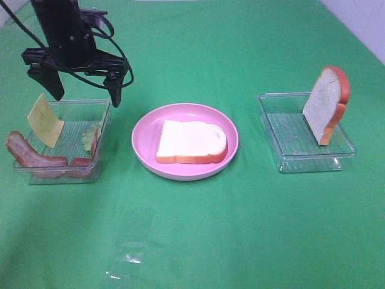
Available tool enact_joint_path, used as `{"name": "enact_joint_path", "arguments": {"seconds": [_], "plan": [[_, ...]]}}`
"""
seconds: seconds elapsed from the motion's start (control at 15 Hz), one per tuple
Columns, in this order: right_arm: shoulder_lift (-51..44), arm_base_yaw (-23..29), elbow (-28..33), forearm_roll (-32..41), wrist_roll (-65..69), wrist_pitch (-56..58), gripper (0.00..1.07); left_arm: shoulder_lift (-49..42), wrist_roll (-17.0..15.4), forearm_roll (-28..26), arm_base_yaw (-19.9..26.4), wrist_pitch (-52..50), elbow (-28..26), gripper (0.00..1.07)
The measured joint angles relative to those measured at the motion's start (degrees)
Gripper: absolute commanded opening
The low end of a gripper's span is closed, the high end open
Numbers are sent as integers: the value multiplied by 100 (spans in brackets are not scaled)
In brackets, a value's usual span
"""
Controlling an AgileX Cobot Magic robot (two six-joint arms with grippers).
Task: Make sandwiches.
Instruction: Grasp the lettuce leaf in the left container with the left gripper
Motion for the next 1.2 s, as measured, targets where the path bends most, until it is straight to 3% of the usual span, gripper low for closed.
{"name": "enact_joint_path", "arguments": {"seconds": [0.2,0.4,0.73,0.87,1.07,1.2], "plan": [[0,0,0,0,0,0,92,567,0,-86,-74,0,-476,102],[0,0,0,0,0,0,92,716,11,-86,-74,6,-516,101],[0,0,0,0,0,0,92,762,74,-86,-74,6,-521,88],[0,0,0,0,0,0,92,791,115,-86,-74,6,-521,72],[0,0,0,0,0,0,92,796,149,-86,-74,6,-521,38],[0,0,0,0,0,0,92,796,149,-86,-74,6,-521,34]]}}
